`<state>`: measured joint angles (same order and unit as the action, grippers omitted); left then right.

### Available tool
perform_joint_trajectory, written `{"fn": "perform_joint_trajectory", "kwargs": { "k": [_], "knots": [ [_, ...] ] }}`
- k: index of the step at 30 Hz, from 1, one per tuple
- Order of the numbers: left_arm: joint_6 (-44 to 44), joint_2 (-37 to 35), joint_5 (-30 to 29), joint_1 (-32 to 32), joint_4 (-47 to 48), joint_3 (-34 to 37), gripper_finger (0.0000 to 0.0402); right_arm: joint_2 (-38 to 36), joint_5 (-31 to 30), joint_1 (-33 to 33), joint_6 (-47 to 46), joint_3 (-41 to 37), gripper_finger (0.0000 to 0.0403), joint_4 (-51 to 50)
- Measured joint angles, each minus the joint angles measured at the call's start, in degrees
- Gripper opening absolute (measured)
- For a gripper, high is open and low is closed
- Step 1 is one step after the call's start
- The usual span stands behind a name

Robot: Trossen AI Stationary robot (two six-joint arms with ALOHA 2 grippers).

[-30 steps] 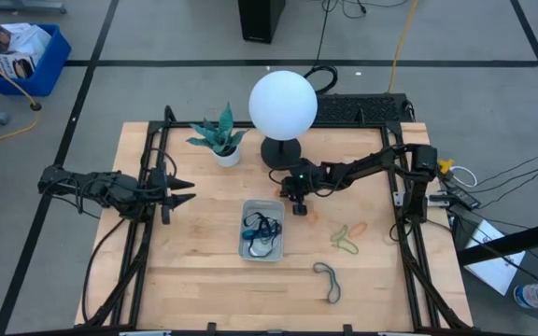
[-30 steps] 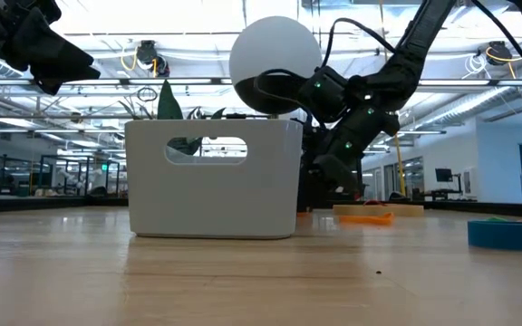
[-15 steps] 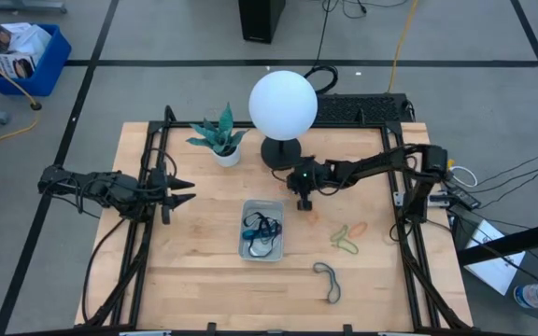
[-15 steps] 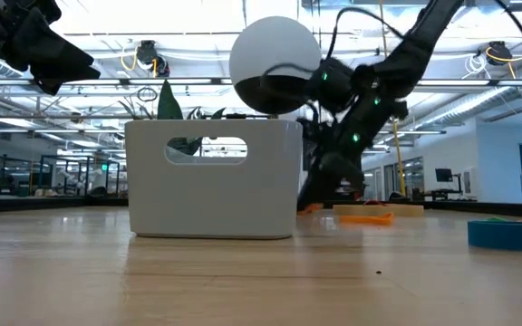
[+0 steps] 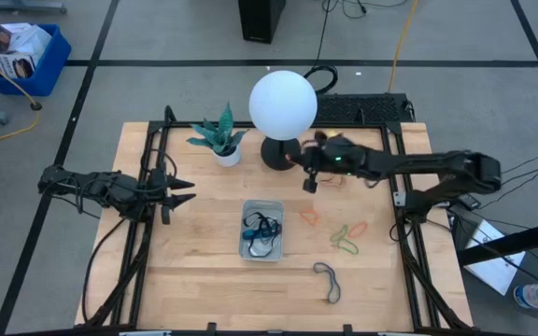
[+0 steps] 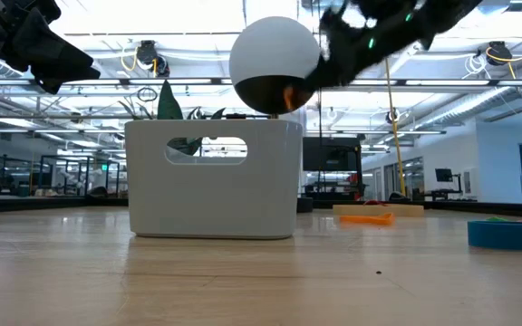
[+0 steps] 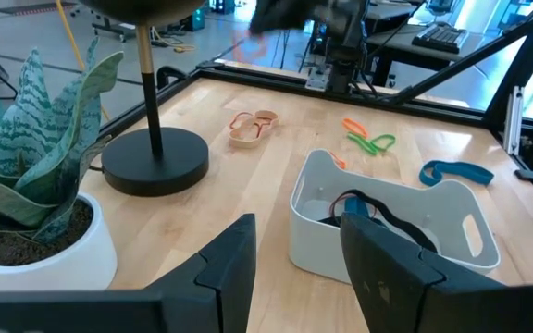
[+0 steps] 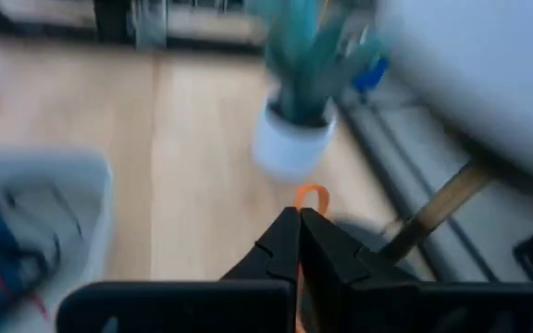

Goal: Pick and place rubber bands into bin
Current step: Put the top orange rubber band into the gray bin

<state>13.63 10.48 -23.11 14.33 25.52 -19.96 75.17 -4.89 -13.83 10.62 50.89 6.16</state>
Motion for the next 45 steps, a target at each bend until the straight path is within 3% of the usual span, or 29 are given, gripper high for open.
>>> {"fn": "perform_joint_trajectory", "kwargs": {
  "k": [8, 16, 19, 30, 37, 45],
  "knots": [
    [0.02, 0.00, 0.02, -0.02, 0.00, -0.01, 0.0166, -9.70, 0.17, 2.44, -1.65, 0.07, 0.0000, 6.69],
    [0.04, 0.00, 0.04, -0.02, -0.02, -0.01, 0.0166, -10.66, 0.93, 6.66, -2.61, 0.09, 0.0000, 13.45],
    [0.01, 0.02, 0.04, -0.02, -0.02, -0.01, 0.0166, -8.94, 3.44, 8.13, -2.71, 0.15, 0.0000, 12.87],
    [0.24, 0.00, 0.27, -0.01, -0.02, -0.01, 0.0166, 2.97, 3.50, 13.02, -5.40, 0.48, 0.0000, 11.57],
    [0.35, 0.00, 0.63, -0.01, -0.04, 0.00, 0.0166, 12.85, 3.50, 15.70, -4.02, 12.15, 0.0000, -4.79],
    [0.35, 0.02, 0.74, 0.00, 0.06, 0.01, 0.0166, 20.93, 3.49, 15.96, -9.08, 17.29, 0.0000, -10.00]
  ]
}}
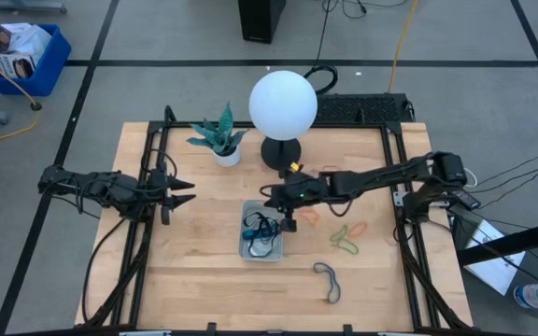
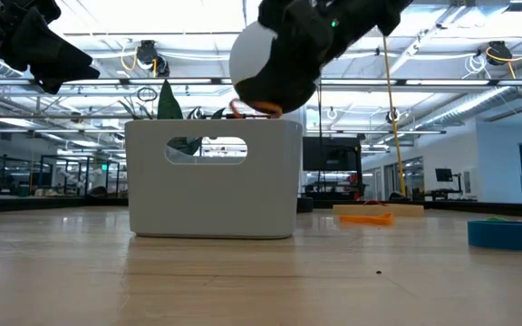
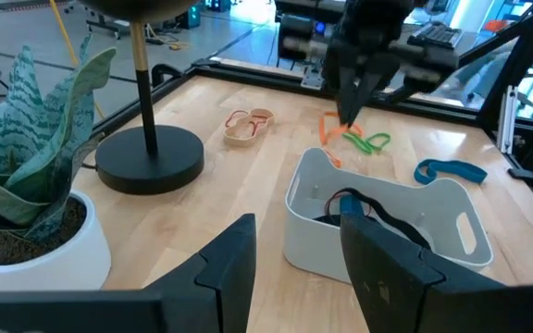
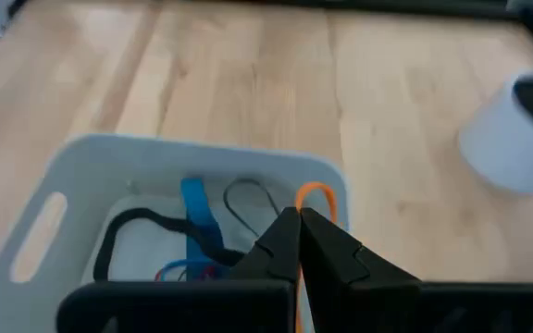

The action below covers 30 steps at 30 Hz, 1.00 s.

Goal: Pick and place rubber bands into bin
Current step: Put the top orange rubber band into the gray bin

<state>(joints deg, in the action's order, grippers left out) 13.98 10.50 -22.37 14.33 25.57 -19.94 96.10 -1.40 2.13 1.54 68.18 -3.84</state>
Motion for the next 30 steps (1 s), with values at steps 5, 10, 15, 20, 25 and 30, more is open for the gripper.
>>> {"fn": "perform_joint_trajectory", "kwargs": {
  "k": [5, 10, 15, 20, 25, 30],
  "knots": [
    [-0.22, -0.02, 0.00, 0.00, 0.01, 0.00, 0.0166, 4.16, 0.10, 0.04, -3.15, 0.00, 0.0000, -0.52],
    [-0.31, -0.01, 0.00, 0.00, 0.56, 0.00, 0.0166, 7.46, 0.12, 0.35, -4.14, 0.00, 0.0000, -0.33],
    [-0.28, 0.00, -0.01, 0.00, 1.73, 0.00, 0.0166, 9.62, 0.03, 0.42, -4.54, 0.00, 0.0000, -0.74],
    [-0.30, -0.01, -0.01, 0.00, 1.79, 0.00, 0.0166, 11.04, -0.01, 0.39, -4.89, 0.00, 0.0000, -0.73],
    [-0.28, -0.01, -0.02, 0.00, 1.80, 0.00, 0.0166, 11.47, 0.08, 0.39, -4.96, 0.00, 0.0001, -0.81],
    [-0.26, 0.00, -0.02, 0.00, 1.81, 0.00, 0.0166, 11.21, 0.06, 0.39, -4.01, 0.00, 0.0014, -0.70]
  ]
}}
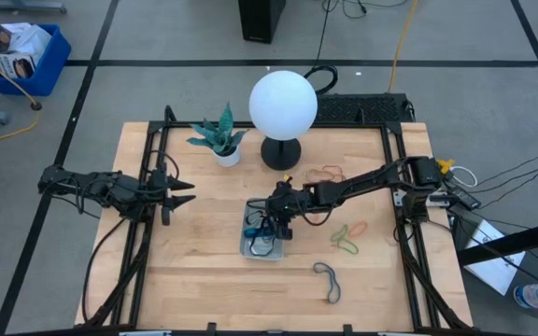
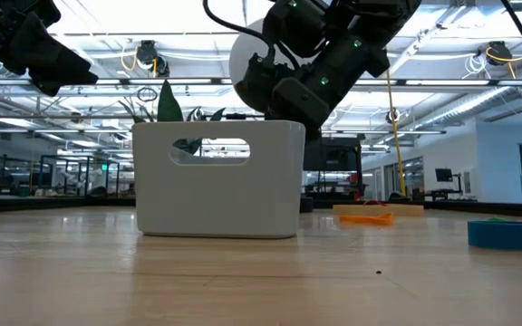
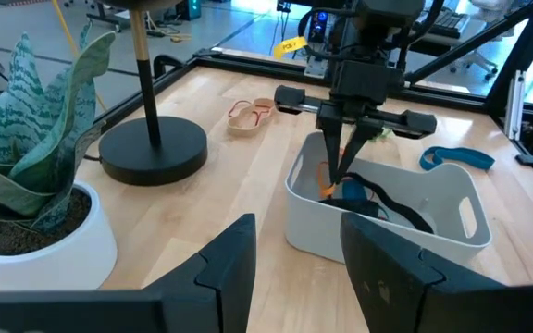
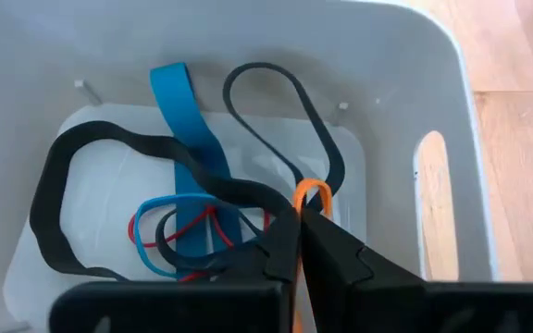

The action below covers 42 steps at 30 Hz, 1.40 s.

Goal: Pick and place rubber bands into bin
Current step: Put the top orange rubber band into the gray bin

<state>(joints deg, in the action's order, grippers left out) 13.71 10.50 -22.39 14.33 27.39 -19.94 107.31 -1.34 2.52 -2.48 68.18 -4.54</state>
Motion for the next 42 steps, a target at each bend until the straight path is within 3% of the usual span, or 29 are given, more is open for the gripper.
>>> {"fn": "perform_joint_trajectory", "kwargs": {
  "k": [6, 13, 19, 31, 42],
  "knots": [
    [0.02, 0.00, 0.00, 0.00, -0.01, 0.00, 0.0166, 0.00, 0.08, 0.00, 0.11, 0.00, 0.0046, -0.02],
    [0.02, 0.00, 0.00, 0.00, -0.01, 0.00, 0.0166, -0.31, 0.08, 0.00, 0.13, 0.00, 0.0114, -0.18],
    [0.04, 0.00, -0.02, 0.00, -0.10, 0.00, 0.0166, -5.84, -0.01, -0.05, 1.84, -0.09, 0.0150, -0.58],
    [0.04, -0.01, -0.04, 0.00, -0.14, 0.00, 0.0166, -24.75, -0.09, -0.17, 8.33, -0.62, 0.0151, 0.13],
    [0.02, 0.00, -0.04, 0.00, -0.14, 0.00, 0.0166, -35.01, -0.80, -0.28, 9.27, -10.03, 0.0152, -0.05]
  ]
}}
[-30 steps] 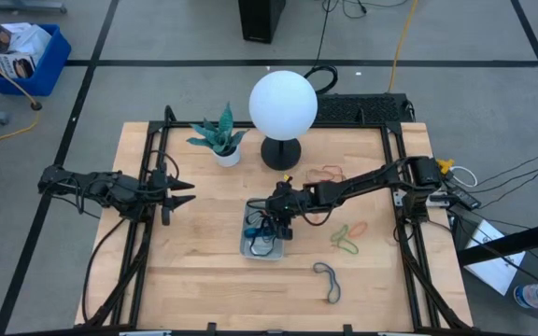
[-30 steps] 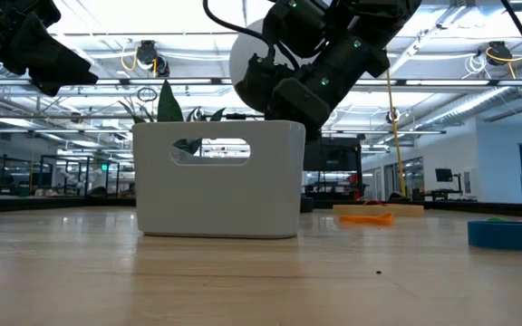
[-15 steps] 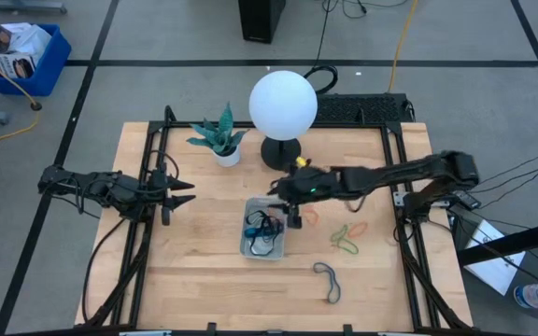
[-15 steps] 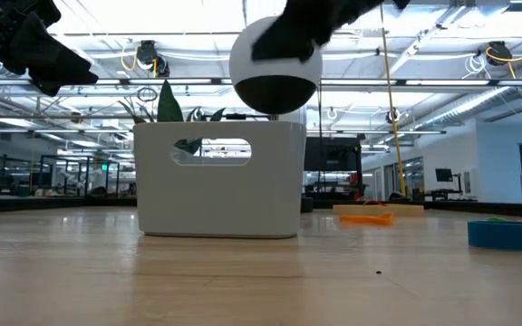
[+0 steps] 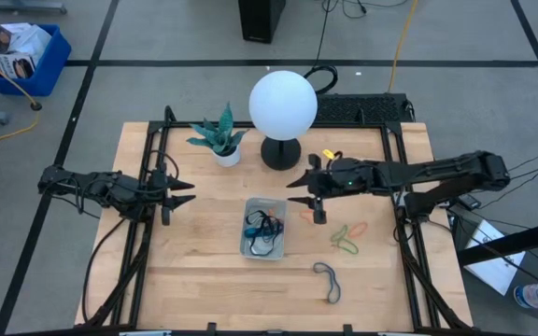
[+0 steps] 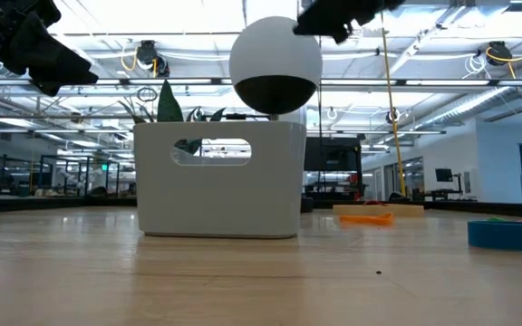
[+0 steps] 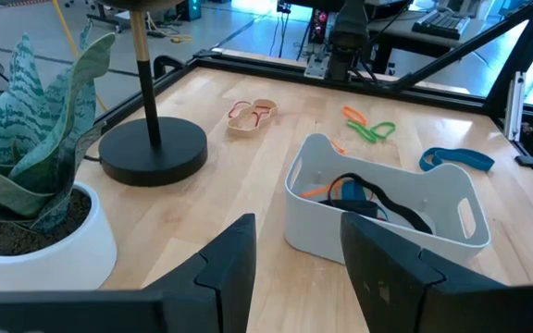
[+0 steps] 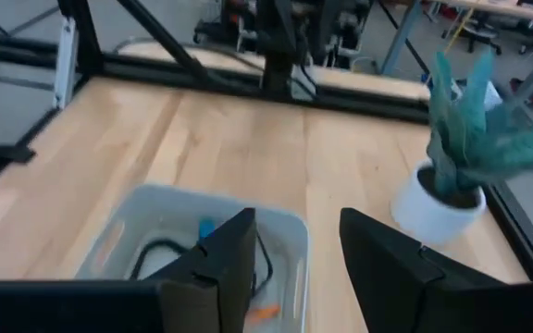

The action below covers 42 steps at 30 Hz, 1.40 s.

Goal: Pick and place rubber bands into bin
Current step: Put the top orange rubber band into the gray bin

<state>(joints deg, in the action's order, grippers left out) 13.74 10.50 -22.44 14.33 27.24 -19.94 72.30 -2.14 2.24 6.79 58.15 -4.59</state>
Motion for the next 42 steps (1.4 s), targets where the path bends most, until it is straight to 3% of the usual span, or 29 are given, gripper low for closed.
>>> {"fn": "perform_joint_trajectory", "kwargs": {
  "k": [6, 17, 28, 42],
  "knots": [
    [-0.04, -0.02, 0.00, 0.00, 0.04, 0.00, 0.0166, -0.37, -8.41, 0.12, -4.02, -8.42, 0.0149, -0.49],
    [-2.05, -0.02, -0.50, 0.00, 0.03, 0.00, 0.0166, 6.35, -8.54, 0.02, -12.38, -19.27, 0.0141, -0.19],
    [-1.60, -0.02, -0.68, 0.00, 0.02, 0.00, 0.0166, 15.48, -8.29, 0.02, -13.21, -19.91, 0.0139, 0.25],
    [-1.64, -0.02, -0.66, 0.00, 0.12, 0.00, 0.0166, 17.77, -5.15, 0.00, -15.30, -20.05, 0.0112, 1.12]
  ]
}}
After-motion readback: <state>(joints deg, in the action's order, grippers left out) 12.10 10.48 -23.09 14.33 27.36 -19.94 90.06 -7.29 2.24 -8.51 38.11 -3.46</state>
